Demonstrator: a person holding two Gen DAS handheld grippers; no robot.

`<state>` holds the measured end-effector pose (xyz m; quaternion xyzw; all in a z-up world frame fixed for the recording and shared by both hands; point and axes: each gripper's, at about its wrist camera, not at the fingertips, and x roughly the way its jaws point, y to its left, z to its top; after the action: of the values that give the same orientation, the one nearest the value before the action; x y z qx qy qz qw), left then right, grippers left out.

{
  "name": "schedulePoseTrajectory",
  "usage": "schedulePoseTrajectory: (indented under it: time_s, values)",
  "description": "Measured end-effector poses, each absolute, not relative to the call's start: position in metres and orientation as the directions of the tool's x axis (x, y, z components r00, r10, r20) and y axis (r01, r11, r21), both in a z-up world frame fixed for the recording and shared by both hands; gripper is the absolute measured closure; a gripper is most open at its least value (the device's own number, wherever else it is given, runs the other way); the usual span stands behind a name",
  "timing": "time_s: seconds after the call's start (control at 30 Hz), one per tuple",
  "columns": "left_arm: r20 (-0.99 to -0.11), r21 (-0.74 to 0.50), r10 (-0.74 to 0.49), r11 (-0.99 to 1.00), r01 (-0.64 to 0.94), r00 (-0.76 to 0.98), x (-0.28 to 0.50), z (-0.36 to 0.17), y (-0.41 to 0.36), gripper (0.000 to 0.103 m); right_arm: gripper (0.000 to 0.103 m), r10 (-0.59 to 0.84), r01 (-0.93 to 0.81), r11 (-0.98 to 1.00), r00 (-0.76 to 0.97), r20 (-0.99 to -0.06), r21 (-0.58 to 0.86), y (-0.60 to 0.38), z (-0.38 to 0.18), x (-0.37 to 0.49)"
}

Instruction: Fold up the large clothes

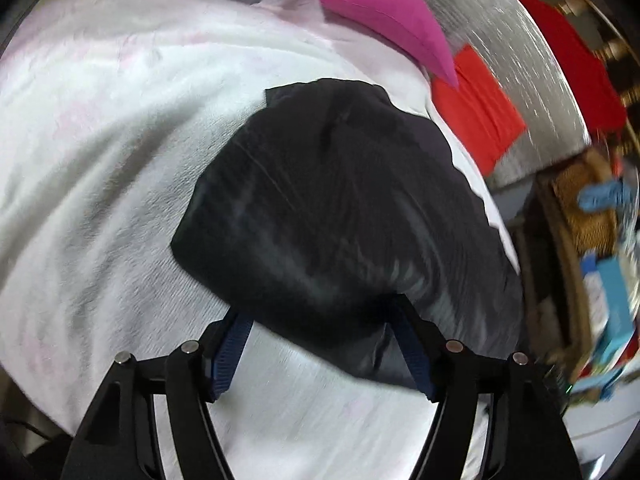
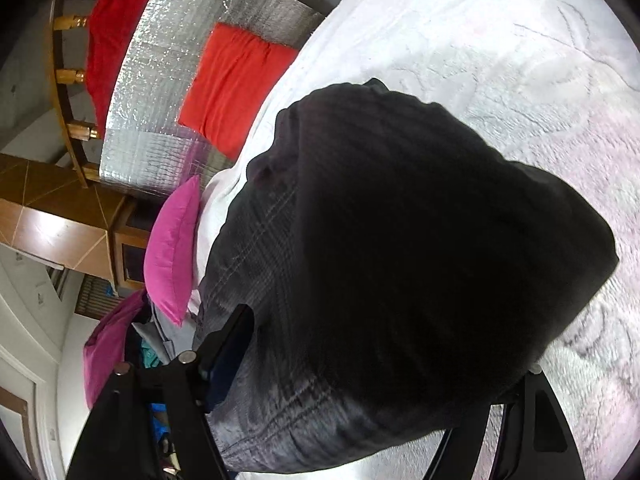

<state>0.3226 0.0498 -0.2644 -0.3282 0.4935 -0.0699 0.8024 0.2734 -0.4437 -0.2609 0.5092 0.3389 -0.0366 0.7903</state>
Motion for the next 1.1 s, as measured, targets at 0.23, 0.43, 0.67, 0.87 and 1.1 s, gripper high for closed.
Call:
schedulePoseTrajectory:
  time_s: [0.23, 0.43, 0.67, 0.87, 1.1]
  values:
    - [-0.733, -0.636, -0.452, 0.720, -0.276, 0.509, 0.344, -0.271, 0.056, 0.044, 0.028, 0.249, 0.405, 0.550, 0.755, -0.606, 0.730, -0.438, -0.261, 0.285]
    - [-0.718, -0.594, -0.393, 0.777, -0.211, 0.575, 0.350, -0.251, 0.055, 0.063, 0.045, 0.216, 0.377, 0.614, 0.764, -0.607, 0.693, -0.424, -0.251, 0.298]
    - [-0.730, -0.525, -0.340, 0.834, -0.168, 0.592, 0.357, -0.247, 0.050, 0.064, 0.045, 0.159, 0.284, 0.743, 0.804, -0.572, 0.606, -0.402, -0.231, 0.325]
    - [-0.797, -0.457, -0.303, 0.868, -0.195, 0.522, 0.353, -0.255, 0.040, 0.041, 0.044, 0.241, 0.366, 0.640, 0.739, -0.629, 0.676, -0.422, -0.255, 0.331]
    - [-0.763, -0.527, -0.322, 0.812, -0.252, 0.560, 0.339, -0.244, 0.072, 0.036, 0.027, 0.239, 0.451, 0.377, 0.797, -0.555, 0.809, -0.476, -0.256, 0.266]
